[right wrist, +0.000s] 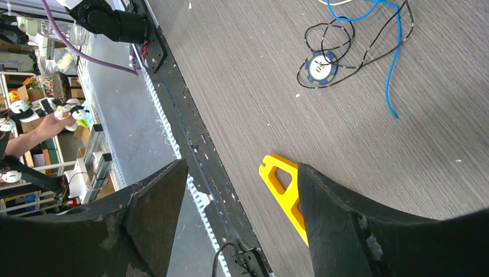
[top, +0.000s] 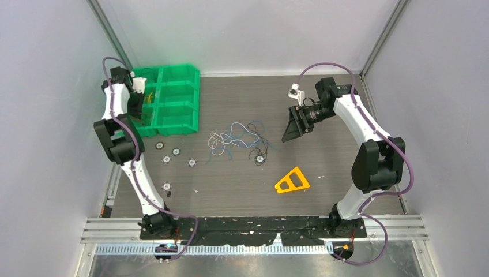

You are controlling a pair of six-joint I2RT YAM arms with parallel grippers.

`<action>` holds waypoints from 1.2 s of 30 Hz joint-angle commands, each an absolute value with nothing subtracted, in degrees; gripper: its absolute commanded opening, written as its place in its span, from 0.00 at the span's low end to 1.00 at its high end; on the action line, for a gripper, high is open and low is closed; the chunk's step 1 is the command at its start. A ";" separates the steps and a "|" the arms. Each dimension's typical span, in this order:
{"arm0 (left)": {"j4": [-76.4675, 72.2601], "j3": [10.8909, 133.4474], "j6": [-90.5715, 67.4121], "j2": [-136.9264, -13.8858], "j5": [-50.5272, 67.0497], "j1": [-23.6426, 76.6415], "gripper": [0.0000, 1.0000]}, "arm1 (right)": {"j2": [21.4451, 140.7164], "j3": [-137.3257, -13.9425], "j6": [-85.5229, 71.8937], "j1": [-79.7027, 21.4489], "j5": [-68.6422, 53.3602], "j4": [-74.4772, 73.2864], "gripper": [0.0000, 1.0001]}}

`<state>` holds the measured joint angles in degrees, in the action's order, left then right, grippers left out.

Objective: Untangle the cables

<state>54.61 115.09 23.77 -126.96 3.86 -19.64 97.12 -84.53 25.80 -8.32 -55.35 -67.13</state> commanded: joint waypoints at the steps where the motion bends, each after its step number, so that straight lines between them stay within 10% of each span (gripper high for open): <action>1: 53.84 118.05 22.56 -127.54 -2.99 -20.39 0.14 | 95.12 -85.02 26.56 -7.85 -55.59 -67.41 0.75; 14: 53.01 109.80 25.80 -99.21 12.79 -18.96 0.98 | 94.63 -85.11 25.83 -7.78 -44.52 -64.42 0.75; 22: 60.98 96.93 42.11 -89.01 26.96 4.80 1.00 | 97.21 -86.93 22.24 -7.78 -39.41 -61.65 0.74; 36: 51.51 92.32 48.14 -110.38 24.70 34.70 0.79 | 101.62 -84.64 16.79 -7.88 -39.39 -56.15 0.72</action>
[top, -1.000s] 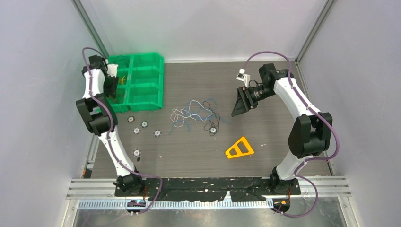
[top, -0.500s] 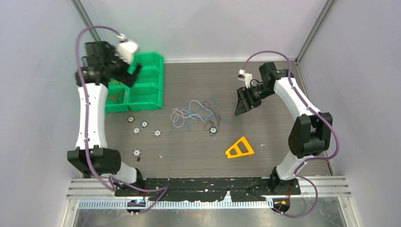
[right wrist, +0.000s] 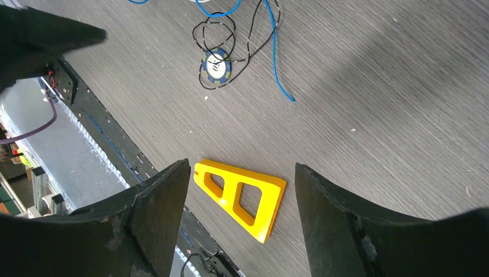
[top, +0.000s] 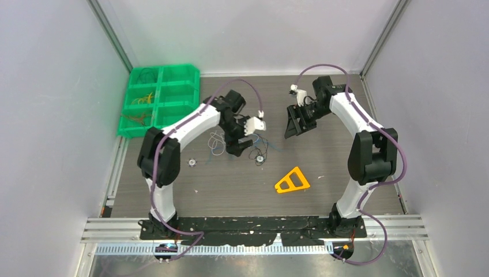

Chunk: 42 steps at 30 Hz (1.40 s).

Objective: Untangle the cables

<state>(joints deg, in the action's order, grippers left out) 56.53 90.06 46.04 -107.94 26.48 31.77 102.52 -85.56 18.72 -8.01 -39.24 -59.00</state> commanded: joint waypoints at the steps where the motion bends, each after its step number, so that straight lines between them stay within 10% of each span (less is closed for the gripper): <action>1: 51.03 93.22 47.75 -111.78 23.68 35.12 0.76 | 101.61 -83.98 16.66 -7.89 -39.47 -55.89 0.72; 15: 49.13 94.87 51.88 -118.49 10.28 38.72 0.39 | 98.84 -78.18 16.15 -7.82 -41.58 -53.48 0.72; 21: 50.37 94.77 51.18 -113.64 13.64 38.73 0.00 | 98.66 -77.86 15.84 -7.86 -42.18 -52.90 0.72; 36: 59.80 100.83 49.00 -102.20 22.98 36.45 0.00 | 95.97 -76.16 14.20 -7.82 -43.11 -50.67 0.71; 39: 59.39 100.58 48.63 -105.92 17.95 36.37 0.49 | 95.12 -75.24 14.10 -7.86 -43.04 -50.32 0.71; 42: 58.07 100.21 48.96 -110.85 15.04 35.20 0.57 | 94.71 -74.78 13.89 -7.82 -42.96 -50.34 0.71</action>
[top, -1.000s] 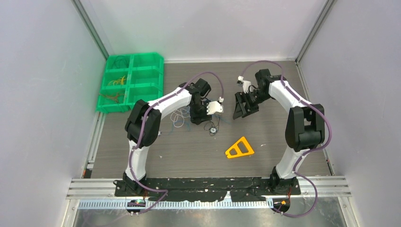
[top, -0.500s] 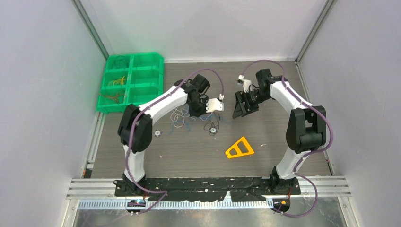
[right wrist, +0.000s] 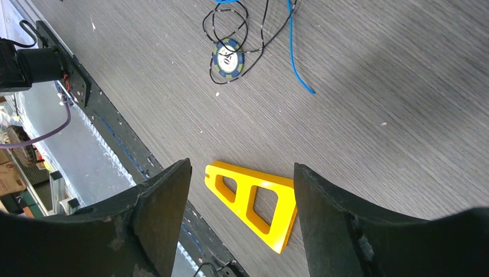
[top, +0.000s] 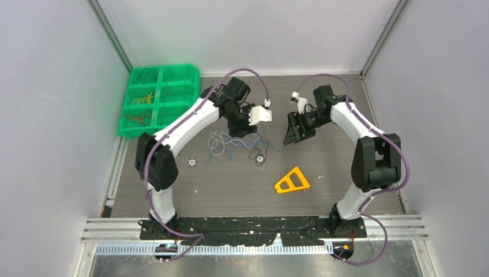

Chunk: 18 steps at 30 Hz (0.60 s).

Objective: Untangle the cables

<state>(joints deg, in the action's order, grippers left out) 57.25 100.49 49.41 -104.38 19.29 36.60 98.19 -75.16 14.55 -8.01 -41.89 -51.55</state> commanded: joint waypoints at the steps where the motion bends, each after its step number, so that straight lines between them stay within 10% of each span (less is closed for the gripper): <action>1: 57.25 99.92 49.52 -111.92 14.10 34.94 0.58 | 94.43 -74.57 13.89 -7.87 -42.80 -50.35 0.71; 7: 53.67 99.37 53.05 -118.84 8.86 35.12 0.62 | 93.61 -73.41 14.02 -7.88 -42.16 -50.56 0.71; 11: 56.87 101.77 53.62 -123.13 6.90 35.08 0.39 | 93.25 -73.35 14.11 -7.83 -41.67 -50.82 0.71; 14: 57.45 100.84 53.53 -120.41 8.62 34.97 0.02 | 92.77 -73.10 14.39 -7.82 -41.47 -50.69 0.71; 18: 61.30 102.82 51.44 -109.86 14.57 34.36 0.00 | 91.97 -73.48 15.03 -7.82 -41.78 -50.43 0.71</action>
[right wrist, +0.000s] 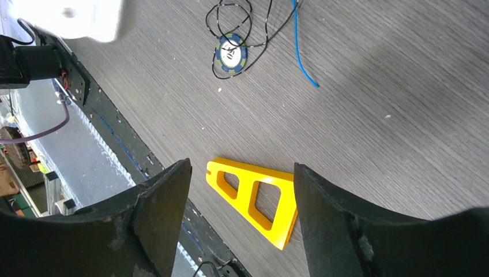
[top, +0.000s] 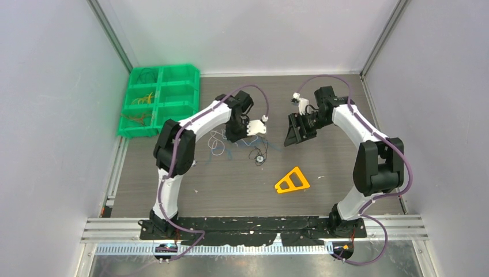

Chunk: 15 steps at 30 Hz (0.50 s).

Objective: Untangle the cables

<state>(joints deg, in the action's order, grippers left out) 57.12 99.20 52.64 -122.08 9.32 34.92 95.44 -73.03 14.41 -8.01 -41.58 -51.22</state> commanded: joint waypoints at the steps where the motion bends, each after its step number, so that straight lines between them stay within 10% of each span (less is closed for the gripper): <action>1: 62.86 104.45 51.22 -107.14 15.26 34.29 0.00 | 91.73 -73.89 15.21 -7.82 -41.90 -50.33 0.71; 10: 69.20 139.02 48.71 -97.70 13.47 32.44 0.00 | 87.46 -77.86 15.08 -7.82 -44.99 -48.31 0.73; 15: 52.71 137.73 43.31 -91.04 12.13 31.99 0.00 | 84.40 -80.56 13.33 -7.87 -46.76 -45.34 0.77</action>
<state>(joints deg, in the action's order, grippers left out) 61.36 140.33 48.27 -93.21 12.97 32.36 88.90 -76.60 14.57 -8.01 -43.79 -49.50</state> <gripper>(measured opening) 0.012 0.754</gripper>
